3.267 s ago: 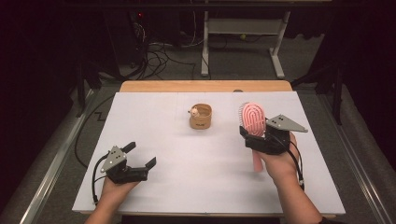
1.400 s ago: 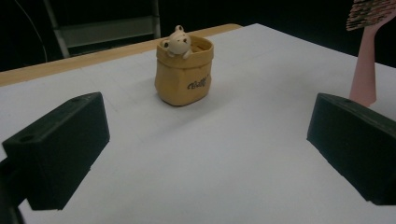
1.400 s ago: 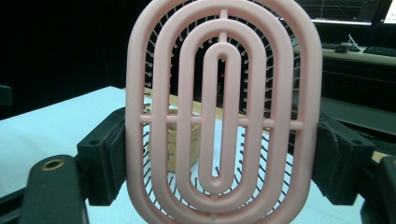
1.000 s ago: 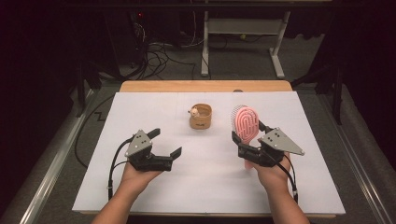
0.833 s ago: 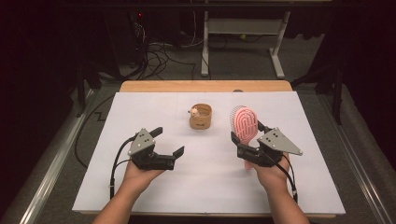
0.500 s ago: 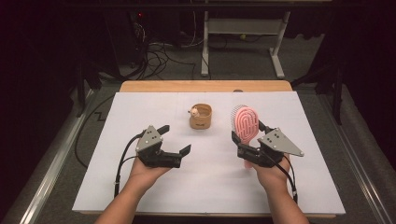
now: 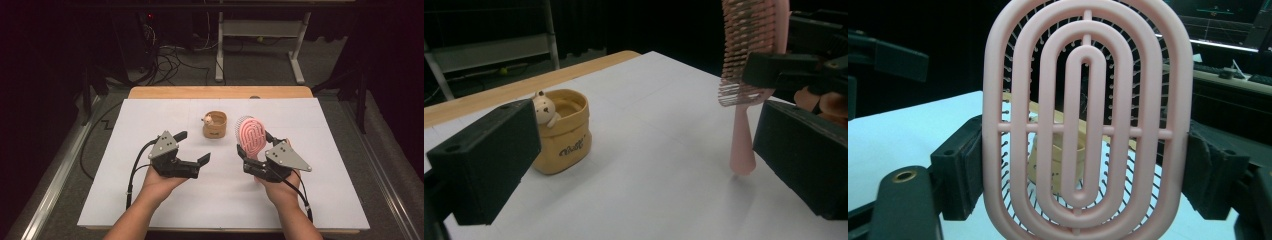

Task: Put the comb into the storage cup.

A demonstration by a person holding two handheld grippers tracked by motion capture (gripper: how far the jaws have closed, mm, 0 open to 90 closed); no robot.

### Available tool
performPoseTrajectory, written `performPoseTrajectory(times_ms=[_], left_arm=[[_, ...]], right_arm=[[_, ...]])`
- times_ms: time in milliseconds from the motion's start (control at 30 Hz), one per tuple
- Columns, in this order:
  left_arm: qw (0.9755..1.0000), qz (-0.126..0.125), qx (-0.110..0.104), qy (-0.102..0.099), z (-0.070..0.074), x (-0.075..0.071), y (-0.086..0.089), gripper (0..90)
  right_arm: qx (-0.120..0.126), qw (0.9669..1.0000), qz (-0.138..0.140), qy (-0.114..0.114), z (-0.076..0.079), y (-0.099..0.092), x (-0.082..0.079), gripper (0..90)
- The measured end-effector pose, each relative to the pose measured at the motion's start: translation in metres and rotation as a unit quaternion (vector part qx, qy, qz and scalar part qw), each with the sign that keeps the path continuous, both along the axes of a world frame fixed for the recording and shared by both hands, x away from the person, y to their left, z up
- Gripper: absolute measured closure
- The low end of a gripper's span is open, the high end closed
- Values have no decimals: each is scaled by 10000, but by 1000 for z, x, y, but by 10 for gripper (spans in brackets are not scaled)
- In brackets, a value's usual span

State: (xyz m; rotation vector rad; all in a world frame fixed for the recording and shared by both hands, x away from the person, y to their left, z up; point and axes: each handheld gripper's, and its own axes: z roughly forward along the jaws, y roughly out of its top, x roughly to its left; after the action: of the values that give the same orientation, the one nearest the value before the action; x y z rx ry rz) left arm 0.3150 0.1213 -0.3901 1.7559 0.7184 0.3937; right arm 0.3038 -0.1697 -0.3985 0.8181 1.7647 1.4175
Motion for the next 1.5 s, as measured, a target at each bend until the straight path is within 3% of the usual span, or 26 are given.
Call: performPoseTrajectory(times_ms=[600,767,1133,1400,1500], left_arm=[[9998,-197,-14,-48,18,-1,-21,0],[9996,-264,-50,-8,22,2,-29,0],[9993,-378,-5,27,34,7,-54,6],[9989,-430,-48,204,31,12,-58,70],[9990,-415,-33,179,32,11,-56,105]], right_arm=[[-111,9993,366,-54,-6,29,-8,203],[-26,9989,462,-7,-6,32,-9,202],[-96,9987,487,-102,-7,36,-13,202],[-97,9986,506,-155,-6,38,-15,202],[-113,9984,532,-155,-6,38,-15,202]])
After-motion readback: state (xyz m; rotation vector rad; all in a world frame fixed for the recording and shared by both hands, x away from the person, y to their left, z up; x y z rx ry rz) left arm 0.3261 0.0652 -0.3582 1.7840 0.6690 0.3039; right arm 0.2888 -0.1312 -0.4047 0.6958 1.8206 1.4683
